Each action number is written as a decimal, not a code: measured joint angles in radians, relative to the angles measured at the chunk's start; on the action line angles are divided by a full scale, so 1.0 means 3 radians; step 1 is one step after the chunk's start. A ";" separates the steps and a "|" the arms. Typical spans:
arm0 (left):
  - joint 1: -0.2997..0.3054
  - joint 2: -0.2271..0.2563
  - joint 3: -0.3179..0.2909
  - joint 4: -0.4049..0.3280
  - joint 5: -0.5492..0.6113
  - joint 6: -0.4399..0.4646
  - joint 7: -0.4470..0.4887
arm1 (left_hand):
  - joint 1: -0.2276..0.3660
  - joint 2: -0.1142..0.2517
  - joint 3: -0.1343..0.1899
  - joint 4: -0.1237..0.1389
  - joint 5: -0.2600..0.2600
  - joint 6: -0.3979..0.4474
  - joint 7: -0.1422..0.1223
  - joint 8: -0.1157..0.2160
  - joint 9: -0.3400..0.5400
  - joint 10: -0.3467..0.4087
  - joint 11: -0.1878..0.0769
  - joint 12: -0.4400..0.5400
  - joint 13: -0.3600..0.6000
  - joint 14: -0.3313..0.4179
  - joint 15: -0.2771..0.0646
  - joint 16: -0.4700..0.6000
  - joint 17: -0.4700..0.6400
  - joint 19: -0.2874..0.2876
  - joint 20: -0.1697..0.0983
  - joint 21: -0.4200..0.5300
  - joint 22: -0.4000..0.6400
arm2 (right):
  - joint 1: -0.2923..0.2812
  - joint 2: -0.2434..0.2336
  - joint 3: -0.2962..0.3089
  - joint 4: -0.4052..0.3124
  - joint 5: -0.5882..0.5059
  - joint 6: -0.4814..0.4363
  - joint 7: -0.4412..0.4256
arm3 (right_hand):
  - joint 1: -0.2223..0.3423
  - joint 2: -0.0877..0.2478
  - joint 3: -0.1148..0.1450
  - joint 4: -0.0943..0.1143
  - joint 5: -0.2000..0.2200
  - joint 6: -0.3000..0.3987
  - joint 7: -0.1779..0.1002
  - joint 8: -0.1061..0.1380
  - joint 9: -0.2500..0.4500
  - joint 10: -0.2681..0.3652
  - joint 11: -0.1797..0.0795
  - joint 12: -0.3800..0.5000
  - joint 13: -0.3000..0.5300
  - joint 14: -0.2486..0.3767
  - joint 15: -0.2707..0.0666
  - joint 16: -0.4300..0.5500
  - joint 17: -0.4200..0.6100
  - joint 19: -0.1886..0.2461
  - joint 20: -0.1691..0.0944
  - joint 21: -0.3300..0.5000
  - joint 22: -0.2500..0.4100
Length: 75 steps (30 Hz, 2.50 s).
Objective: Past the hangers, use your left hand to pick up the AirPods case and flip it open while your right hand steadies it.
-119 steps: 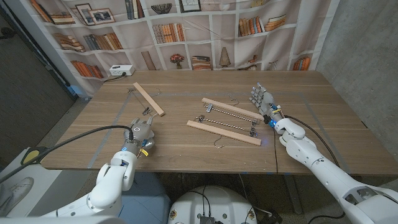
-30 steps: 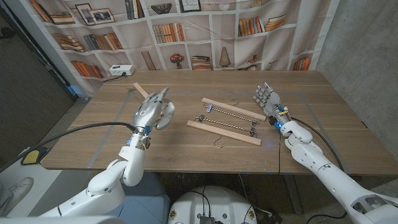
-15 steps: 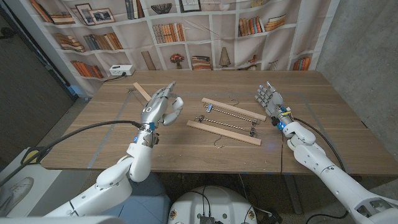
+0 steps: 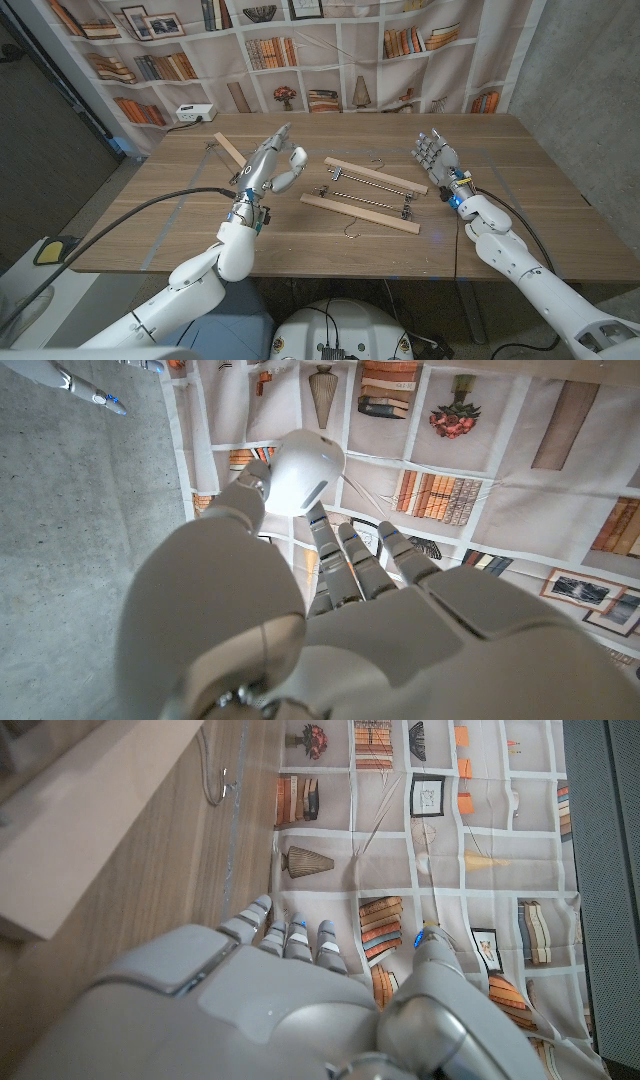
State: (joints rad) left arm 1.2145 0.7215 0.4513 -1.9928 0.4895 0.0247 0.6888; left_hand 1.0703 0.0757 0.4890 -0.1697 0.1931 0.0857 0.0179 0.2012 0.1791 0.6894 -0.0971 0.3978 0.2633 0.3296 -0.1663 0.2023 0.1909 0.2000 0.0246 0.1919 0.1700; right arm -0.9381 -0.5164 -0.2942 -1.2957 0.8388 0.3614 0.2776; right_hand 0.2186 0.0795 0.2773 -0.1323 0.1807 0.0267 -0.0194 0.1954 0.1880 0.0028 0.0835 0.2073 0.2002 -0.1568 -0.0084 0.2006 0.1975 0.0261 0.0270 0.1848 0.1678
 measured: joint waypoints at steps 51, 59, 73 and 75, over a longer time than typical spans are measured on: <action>-0.0399 -0.0594 0.0134 0.0721 -0.0334 -0.1312 0.0126 | 0.0080 0.0023 -0.0092 0.0000 0.0028 0.0090 0.0005 0.0000 0.0000 -0.0004 -0.0004 -0.0068 0.0000 -0.0076 -0.0005 0.0000 -0.0016 -0.0005 -0.0102 -0.0010 0.0000 | -0.0384 -0.0215 0.0136 -0.0701 -0.0008 0.0103 -0.0204 | 0.0018 0.0018 0.0000 0.0000 0.0000 0.0000 0.0000 0.0000 0.0000 0.0000 0.0000 0.0000 0.0000 -0.0024 -0.0024 0.0000 0.0000 -0.0006 0.0077 0.0000 0.0000; -0.0416 -0.0684 0.0082 0.0821 -0.0495 -0.1519 0.0049 | 0.0108 0.0020 -0.0098 0.0006 0.0037 0.0100 -0.0002 0.0000 0.0000 -0.0004 -0.0004 -0.0069 0.0000 -0.0063 -0.0019 0.0000 -0.0016 0.0007 -0.0113 -0.0010 0.0000 | -0.0428 -0.0218 0.0141 -0.0752 -0.0009 0.0136 -0.0227 | 0.0018 0.0018 0.0000 0.0000 0.0000 0.0000 0.0000 0.0000 0.0000 0.0000 0.0000 0.0000 0.0000 -0.0024 -0.0024 0.0000 0.0000 -0.0006 0.0077 0.0000 0.0000; -0.0391 -0.0864 -0.0041 0.0984 -0.0930 -0.1932 -0.0165 | 0.0103 0.0025 -0.0129 0.0010 0.0036 0.0119 0.0000 0.0000 0.0000 0.0014 0.0014 -0.0078 0.0000 -0.0050 -0.0031 0.0017 -0.0015 0.0024 -0.0130 0.0003 0.0000 | -0.0465 -0.0164 0.0101 -0.0802 -0.0006 0.0207 -0.0202 | 0.0018 0.0018 0.0000 0.0000 0.0000 -0.0013 -0.0013 0.0000 0.0000 0.0000 0.0000 0.0000 0.0000 -0.0024 -0.0024 0.0000 -0.0008 -0.0006 0.0077 0.0000 0.0000; -0.0390 -0.0886 -0.0052 0.1004 -0.0998 -0.1984 -0.0208 | 0.0102 0.0026 -0.0129 0.0010 0.0036 0.0128 0.0008 0.0000 0.0000 0.0014 0.0014 -0.0080 0.0000 -0.0050 -0.0031 0.0016 -0.0015 0.0024 -0.0130 0.0003 0.0000 | -0.0474 -0.0158 0.0096 -0.0805 -0.0006 0.0220 -0.0201 | 0.0018 0.0018 0.0000 0.0000 0.0000 -0.0013 -0.0013 0.0000 0.0000 0.0000 0.0000 0.0000 0.0000 -0.0024 -0.0024 0.0000 -0.0007 -0.0006 0.0077 0.0000 0.0000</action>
State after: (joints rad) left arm 1.0976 0.4558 0.4357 -1.6917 0.1902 -0.5703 0.6262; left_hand 1.1011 0.0834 0.4503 -0.1668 0.2041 0.1240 0.0203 0.2012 0.1790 0.6935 -0.0930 0.3739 0.2634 0.3145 -0.1756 0.2072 0.1863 0.2072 -0.0145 0.1929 0.1699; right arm -1.0801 -0.5639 -0.2653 -1.5372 0.8371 0.4273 0.2174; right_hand 0.2239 0.0848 0.2773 -0.1323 0.1807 0.0226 -0.0233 0.1954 0.1880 0.0028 0.0835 0.2073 0.2002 -0.1640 -0.0155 0.2006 0.1953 0.0241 0.0499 0.1849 0.1678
